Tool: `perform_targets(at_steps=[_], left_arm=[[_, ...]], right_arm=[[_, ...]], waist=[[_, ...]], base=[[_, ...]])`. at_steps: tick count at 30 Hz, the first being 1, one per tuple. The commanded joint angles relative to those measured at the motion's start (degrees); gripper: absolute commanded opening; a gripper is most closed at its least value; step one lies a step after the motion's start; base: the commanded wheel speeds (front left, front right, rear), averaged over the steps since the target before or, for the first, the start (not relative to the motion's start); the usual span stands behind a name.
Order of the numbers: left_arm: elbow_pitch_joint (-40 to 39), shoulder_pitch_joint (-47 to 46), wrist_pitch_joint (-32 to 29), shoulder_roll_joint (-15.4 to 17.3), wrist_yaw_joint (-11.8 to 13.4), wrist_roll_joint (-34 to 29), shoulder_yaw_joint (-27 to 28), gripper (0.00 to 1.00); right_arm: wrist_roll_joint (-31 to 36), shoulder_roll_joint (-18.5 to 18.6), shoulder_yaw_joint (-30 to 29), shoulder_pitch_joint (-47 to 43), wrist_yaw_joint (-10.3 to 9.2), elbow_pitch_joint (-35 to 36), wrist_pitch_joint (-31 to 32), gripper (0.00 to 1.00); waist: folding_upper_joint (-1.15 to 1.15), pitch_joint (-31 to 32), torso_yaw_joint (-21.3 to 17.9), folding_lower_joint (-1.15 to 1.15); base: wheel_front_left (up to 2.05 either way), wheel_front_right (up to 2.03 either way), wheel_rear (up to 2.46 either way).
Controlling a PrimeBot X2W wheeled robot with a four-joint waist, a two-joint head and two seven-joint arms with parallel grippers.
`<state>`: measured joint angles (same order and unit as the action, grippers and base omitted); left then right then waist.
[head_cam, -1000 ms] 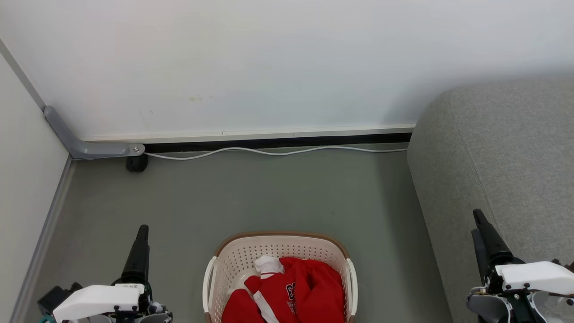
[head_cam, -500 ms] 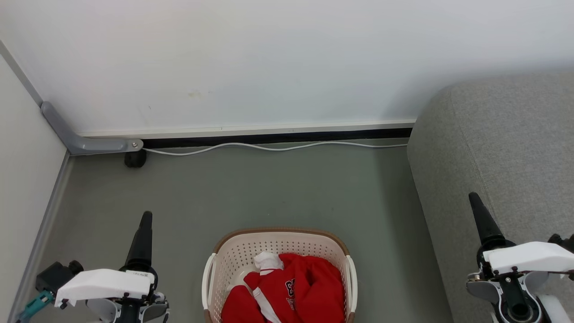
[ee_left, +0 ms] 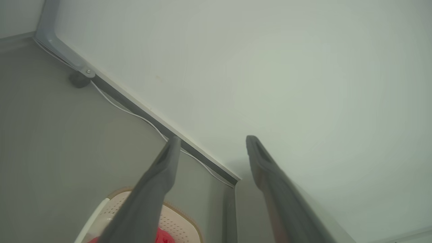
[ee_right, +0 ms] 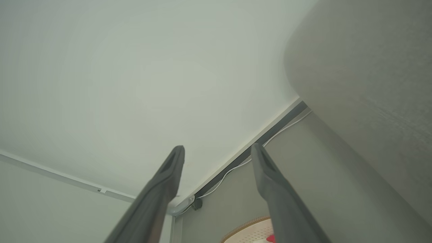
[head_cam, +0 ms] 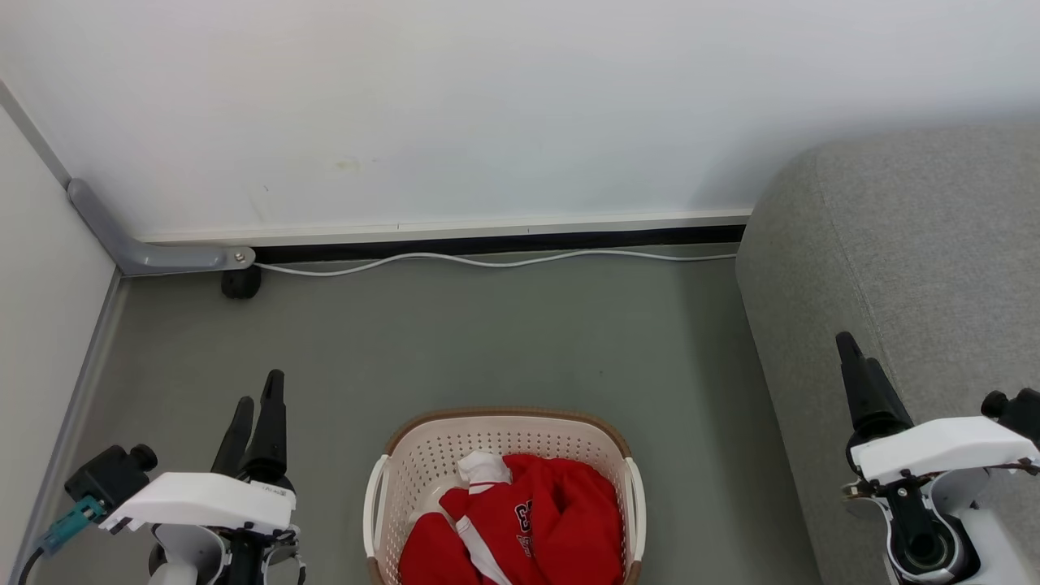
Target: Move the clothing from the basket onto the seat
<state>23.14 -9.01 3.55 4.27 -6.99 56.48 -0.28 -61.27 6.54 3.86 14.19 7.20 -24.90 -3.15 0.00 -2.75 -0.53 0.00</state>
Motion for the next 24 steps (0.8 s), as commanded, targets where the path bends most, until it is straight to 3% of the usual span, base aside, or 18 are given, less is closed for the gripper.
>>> perform_targets(at_steps=[1,24], left_arm=[[-1.1,-3.8,0.6,1.1,-0.2,-2.4,0.6,1.00],[1.3,-6.5,4.7,1.7,-0.3,-23.0,0.9,1.00]], right_arm=[[2.3,1.2,0.8,3.4,0.15,1.1,-1.1,1.00],[19.1,2.8,3.9,8.2,0.20,-3.0,-5.1,1.00]], waist=[[0.00,-0.1,0.0,0.00],[0.00,-0.9,-0.3,0.00]], base=[[0.00,0.00,0.00],[0.00,0.00,0.00]])
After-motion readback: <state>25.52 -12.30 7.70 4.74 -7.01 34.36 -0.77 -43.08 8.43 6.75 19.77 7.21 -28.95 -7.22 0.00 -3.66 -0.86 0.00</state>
